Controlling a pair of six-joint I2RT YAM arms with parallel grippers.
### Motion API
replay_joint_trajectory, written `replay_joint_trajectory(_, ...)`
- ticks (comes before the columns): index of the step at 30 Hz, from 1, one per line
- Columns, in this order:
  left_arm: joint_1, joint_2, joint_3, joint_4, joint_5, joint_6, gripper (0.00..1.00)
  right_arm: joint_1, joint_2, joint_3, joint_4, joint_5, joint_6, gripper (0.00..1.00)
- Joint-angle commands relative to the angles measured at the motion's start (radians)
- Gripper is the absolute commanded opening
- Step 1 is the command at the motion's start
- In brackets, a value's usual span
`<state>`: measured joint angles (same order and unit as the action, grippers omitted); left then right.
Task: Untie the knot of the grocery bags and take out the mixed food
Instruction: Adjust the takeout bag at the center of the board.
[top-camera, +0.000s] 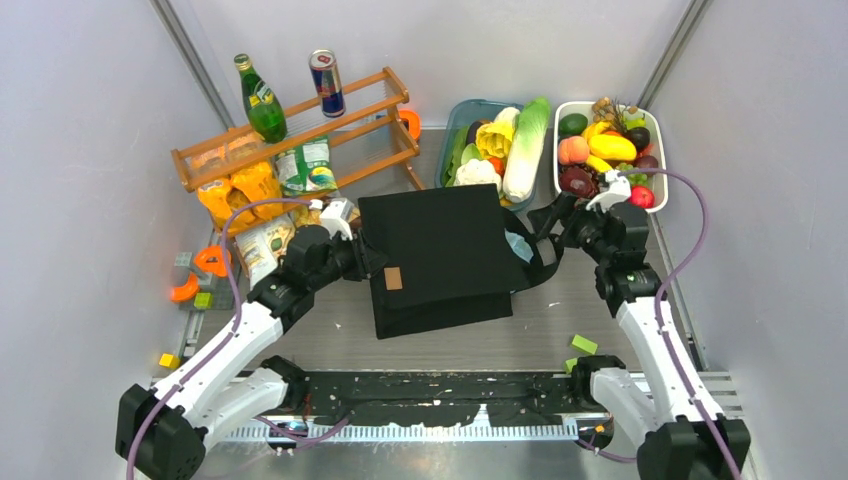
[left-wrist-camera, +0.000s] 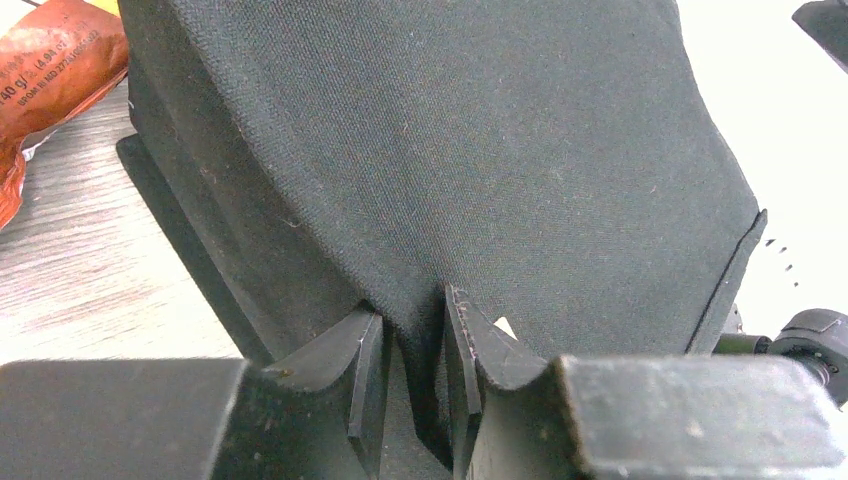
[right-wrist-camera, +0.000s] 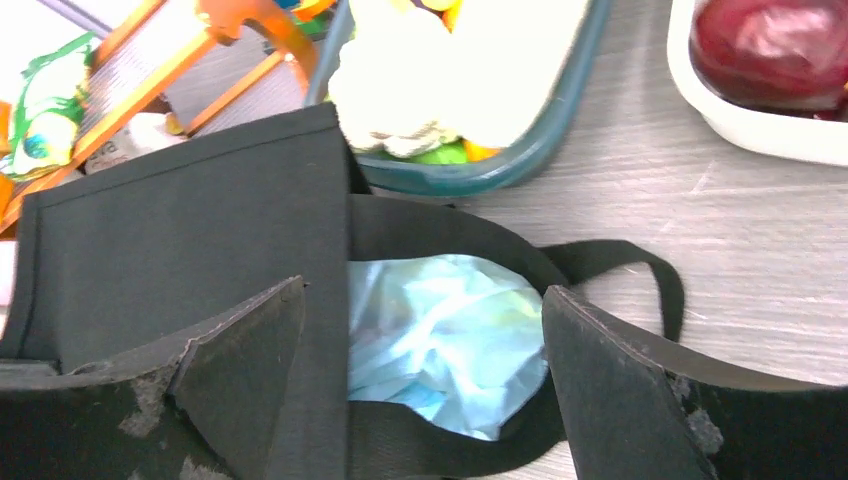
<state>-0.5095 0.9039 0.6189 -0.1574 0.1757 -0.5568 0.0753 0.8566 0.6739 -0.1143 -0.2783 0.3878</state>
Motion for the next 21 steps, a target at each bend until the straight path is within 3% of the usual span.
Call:
replay_joint_trajectory(1, -0.003, 0.015, 0.012, -0.023, 0.007, 0.035, 0.26, -0.117, 0.045, -0.075, 0.037, -0.143, -0.013, 0.96)
replay_joint_trajectory(7, -0.003, 0.018, 0.015, -0.03, 0.01, 0.04, 0.26, -0.229, 0.222, -0.255, 0.435, -0.386, 0.143, 0.95)
replay_joint_trajectory(12, -0.003, 0.031, 0.014, -0.016, 0.014, 0.041, 0.26, -0.233, 0.388, -0.3, 0.556, -0.461, 0.185, 0.95)
replay_joint_trajectory(21, -0.003, 0.065, 0.023, -0.009, 0.043, 0.045, 0.26, -0.063, 0.631, -0.286, 0.847, -0.518, 0.29, 0.96)
